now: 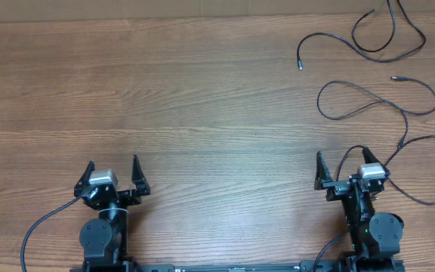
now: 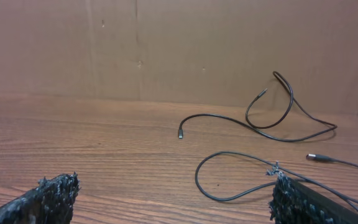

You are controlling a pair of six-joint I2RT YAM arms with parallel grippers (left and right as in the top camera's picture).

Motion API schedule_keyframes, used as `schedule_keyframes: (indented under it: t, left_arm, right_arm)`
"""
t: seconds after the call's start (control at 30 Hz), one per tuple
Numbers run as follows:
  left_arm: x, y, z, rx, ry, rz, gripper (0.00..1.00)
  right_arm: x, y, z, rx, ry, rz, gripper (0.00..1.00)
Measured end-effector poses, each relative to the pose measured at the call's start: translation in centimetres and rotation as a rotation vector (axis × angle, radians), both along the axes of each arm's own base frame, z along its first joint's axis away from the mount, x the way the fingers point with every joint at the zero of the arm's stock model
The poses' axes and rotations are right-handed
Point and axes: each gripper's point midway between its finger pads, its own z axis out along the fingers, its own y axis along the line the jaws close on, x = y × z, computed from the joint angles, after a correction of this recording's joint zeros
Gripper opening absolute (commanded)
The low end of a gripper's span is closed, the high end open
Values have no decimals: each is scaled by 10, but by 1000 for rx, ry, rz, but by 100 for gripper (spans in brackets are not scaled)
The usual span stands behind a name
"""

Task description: Untangle cables

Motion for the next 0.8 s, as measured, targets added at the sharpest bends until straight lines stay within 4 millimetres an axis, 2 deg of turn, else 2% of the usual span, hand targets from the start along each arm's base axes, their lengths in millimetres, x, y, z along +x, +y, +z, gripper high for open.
schedule_keyframes:
  t: [0.63, 0.7, 0.73, 0.8]
  left_arm:
    - [0, 0, 0, 0, 0, 0, 100]
    - [0, 0, 0, 0, 0, 0, 99]
    - [0, 0, 0, 0, 0, 0, 100]
    - [0, 0, 0, 0, 0, 0, 99]
  right_arm:
    - [0, 0, 0, 0, 0, 0, 100]
    - [0, 0, 0, 0, 0, 0, 96]
    - [0, 0, 0, 1, 0, -2, 100]
    - [0, -2, 0, -2, -1, -9, 100]
